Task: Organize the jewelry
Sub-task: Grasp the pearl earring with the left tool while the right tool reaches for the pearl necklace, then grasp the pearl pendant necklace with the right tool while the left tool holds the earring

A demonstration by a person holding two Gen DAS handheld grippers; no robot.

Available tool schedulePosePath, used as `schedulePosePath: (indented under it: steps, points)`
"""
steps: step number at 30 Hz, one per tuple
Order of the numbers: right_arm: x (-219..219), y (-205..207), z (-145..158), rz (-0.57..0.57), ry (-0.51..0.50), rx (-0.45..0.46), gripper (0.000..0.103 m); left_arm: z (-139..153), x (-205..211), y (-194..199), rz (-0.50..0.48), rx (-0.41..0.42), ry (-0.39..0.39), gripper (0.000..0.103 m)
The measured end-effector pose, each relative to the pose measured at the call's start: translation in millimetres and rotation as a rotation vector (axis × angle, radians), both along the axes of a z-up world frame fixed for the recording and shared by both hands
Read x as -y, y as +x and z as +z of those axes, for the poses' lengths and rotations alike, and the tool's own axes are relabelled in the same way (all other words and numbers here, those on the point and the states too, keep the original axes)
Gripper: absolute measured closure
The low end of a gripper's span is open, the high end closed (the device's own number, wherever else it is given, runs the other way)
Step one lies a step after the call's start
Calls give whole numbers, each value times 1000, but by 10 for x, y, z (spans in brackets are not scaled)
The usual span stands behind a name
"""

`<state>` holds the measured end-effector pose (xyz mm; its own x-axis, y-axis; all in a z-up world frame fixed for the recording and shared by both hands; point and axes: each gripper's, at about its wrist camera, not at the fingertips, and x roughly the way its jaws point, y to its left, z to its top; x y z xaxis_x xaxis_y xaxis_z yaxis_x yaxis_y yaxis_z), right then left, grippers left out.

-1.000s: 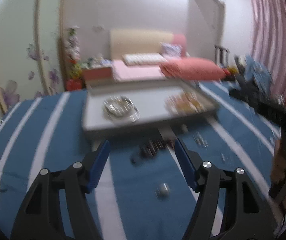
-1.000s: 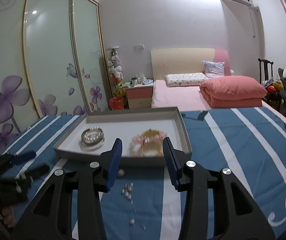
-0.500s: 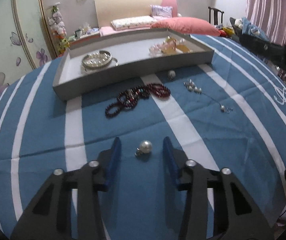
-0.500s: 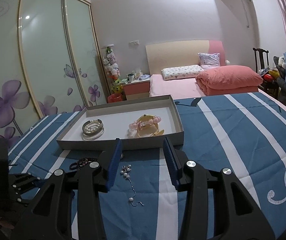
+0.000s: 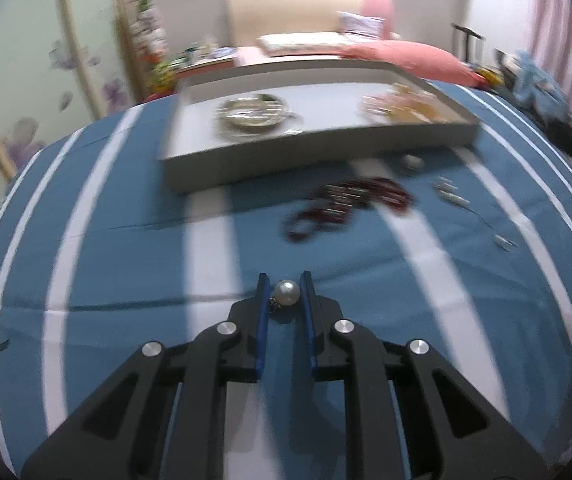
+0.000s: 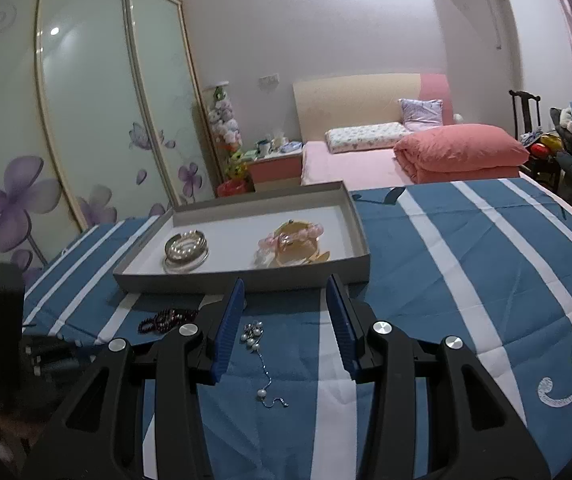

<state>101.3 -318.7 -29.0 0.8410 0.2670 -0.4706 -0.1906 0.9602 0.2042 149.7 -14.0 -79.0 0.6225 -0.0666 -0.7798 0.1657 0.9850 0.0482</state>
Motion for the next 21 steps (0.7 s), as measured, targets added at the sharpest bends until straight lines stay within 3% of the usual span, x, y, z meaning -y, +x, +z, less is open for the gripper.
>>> schedulePosePath:
  steps: [6,15,21]
  points:
    - [-204,175,-141,82,-81,-115,59,27,-565,229,177,0,-30,87]
    - [-558,489,-408,164,-226,-279,62,37,-724,264,186,-1,-43,87]
    - [-661,589,-460,178,-257,-313,83,41,-739,276,186,-1,-48,87]
